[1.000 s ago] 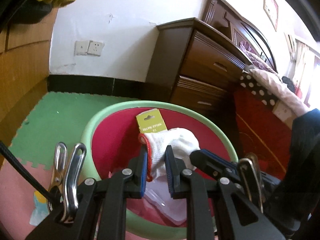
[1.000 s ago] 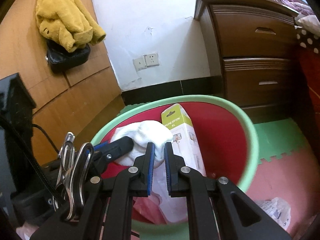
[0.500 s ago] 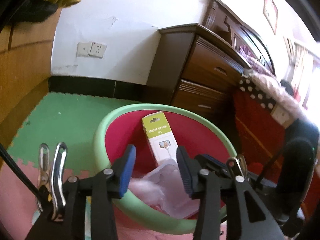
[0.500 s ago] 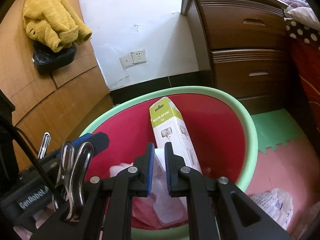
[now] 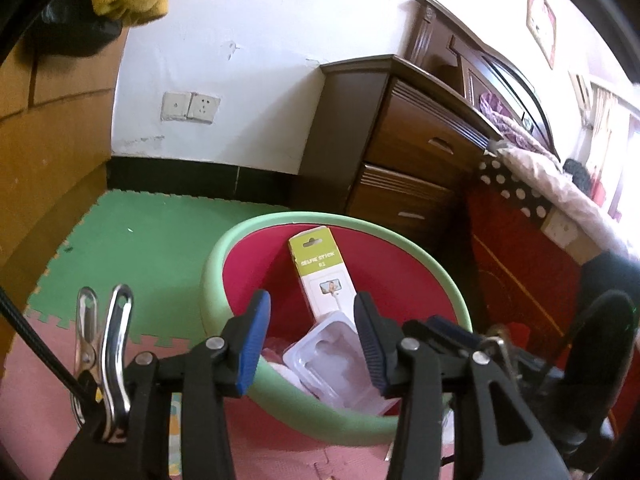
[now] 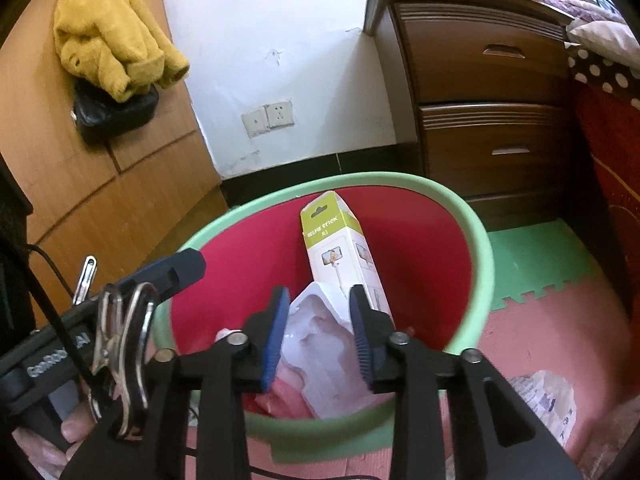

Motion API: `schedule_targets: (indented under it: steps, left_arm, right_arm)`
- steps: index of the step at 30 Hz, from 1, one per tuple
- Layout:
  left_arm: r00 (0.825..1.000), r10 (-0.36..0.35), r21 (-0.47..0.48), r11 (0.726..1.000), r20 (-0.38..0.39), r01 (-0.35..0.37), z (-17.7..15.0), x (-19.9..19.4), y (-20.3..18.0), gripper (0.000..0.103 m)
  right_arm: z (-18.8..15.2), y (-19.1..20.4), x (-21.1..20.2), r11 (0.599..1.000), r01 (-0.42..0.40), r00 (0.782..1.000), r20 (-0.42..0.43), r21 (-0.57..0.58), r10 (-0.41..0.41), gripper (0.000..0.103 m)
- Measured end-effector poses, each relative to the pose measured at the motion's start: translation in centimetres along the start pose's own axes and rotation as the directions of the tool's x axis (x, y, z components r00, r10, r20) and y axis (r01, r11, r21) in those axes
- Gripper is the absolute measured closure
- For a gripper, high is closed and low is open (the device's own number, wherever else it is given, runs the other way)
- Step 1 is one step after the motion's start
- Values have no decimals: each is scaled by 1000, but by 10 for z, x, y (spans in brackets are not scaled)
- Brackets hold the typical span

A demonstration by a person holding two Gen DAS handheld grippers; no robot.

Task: Collect trash
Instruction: 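Move both open tools away from the bucket toward the white plastic bag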

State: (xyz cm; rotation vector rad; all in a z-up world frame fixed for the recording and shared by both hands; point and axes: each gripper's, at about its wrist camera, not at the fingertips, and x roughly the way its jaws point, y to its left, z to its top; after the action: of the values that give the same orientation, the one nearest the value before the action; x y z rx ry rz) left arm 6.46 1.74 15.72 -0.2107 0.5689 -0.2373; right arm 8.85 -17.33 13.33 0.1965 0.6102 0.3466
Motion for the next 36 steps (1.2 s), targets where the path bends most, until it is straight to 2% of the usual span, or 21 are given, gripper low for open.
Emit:
schedule_targets:
  steps: [10, 20, 29, 36]
  left_arm:
    - [1000, 7, 63, 998, -27, -5, -26, -44, -35, 57]
    - [990, 17, -6, 1000, -144, -18, -64, -64, -40, 57]
    - [981, 40, -8, 999, -188, -43, -83, -75, -51, 57]
    - [961, 45, 4, 999, -272, -45, -109, -60, -67, 57]
  right_arm:
    - [-9, 6, -60, 998, -10, 999, 34, -63, 12, 68]
    - [-36, -4, -112, 999, -2, 999, 41, -34, 4, 67]
    - [-73, -22, -135, 1000, 9, 1000, 7, 3, -9, 67]
    - [-104, -49, -140, 998, 35, 999, -38, 51, -33, 67]
